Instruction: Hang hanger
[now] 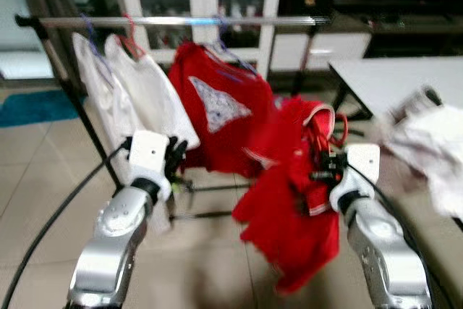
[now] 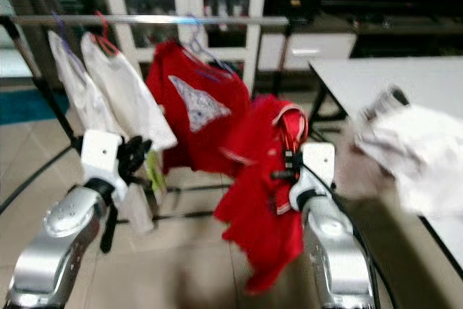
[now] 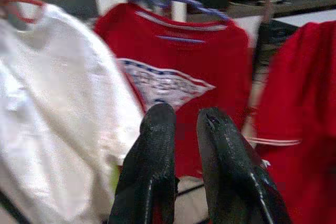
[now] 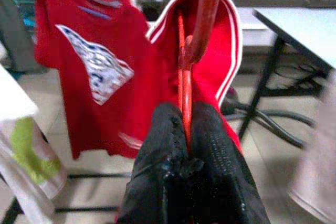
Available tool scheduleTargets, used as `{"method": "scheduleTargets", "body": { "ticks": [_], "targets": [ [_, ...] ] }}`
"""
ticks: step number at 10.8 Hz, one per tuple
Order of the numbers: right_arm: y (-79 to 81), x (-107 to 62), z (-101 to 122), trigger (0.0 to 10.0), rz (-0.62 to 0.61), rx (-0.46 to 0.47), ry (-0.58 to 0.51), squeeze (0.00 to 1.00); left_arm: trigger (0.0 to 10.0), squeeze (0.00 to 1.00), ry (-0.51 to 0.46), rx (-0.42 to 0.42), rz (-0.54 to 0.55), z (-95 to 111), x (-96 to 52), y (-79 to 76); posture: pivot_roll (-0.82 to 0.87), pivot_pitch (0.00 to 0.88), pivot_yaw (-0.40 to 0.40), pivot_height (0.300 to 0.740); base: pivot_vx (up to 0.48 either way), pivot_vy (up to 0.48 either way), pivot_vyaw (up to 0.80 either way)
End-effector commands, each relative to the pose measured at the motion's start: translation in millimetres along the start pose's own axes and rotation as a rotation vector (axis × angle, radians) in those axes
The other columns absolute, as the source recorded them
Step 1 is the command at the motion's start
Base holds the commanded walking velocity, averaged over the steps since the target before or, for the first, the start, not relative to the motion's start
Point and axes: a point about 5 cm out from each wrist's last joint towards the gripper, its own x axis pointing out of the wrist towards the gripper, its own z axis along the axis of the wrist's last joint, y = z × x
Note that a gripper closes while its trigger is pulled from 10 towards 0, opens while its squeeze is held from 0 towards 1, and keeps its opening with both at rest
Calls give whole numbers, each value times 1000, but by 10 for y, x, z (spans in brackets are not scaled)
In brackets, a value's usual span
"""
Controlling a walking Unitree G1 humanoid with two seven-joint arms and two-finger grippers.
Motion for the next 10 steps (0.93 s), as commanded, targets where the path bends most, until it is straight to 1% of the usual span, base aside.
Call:
{"method": "scheduleTargets", "body": {
  "ticks": [1,2,4,5,6,7,9,10],
  "targets": [
    [51,16,136,10000,19,-8,-63,0,10000,0,-1,6,17,4,-29,50,111,18,-9,740,461,0,0],
    [30,15,140,10000,11,-16,-64,0,10000,0,2,3,15,-5,-33,47,110,18,-10,740,461,0,0],
    [-124,17,200,10000,-44,-47,-81,0,10000,0,14,-2,1,-45,-54,18,112,19,-14,740,456,0,0],
    [-169,10,237,10000,-56,-55,-92,0,10000,0,17,-4,-2,-55,-64,11,113,19,-14,740,454,0,0],
    [-213,-12,286,10000,-56,-74,-102,0,10000,0,21,-3,-14,-67,-88,2,112,17,-18,740,450,0,0],
    [-291,-38,355,10000,-54,-103,-114,0,10000,0,35,3,-28,-104,-129,-2,112,17,-20,740,446,0,0],
    [-336,-40,377,10000,-38,-125,-112,0,10000,0,44,7,-35,-123,-144,-6,110,15,-20,740,439,0,0],
    [-375,-39,371,10000,-4,-160,-92,0,10000,0,39,12,-57,-119,-146,-34,111,14,-24,740,330,0,0]
  ]
}}
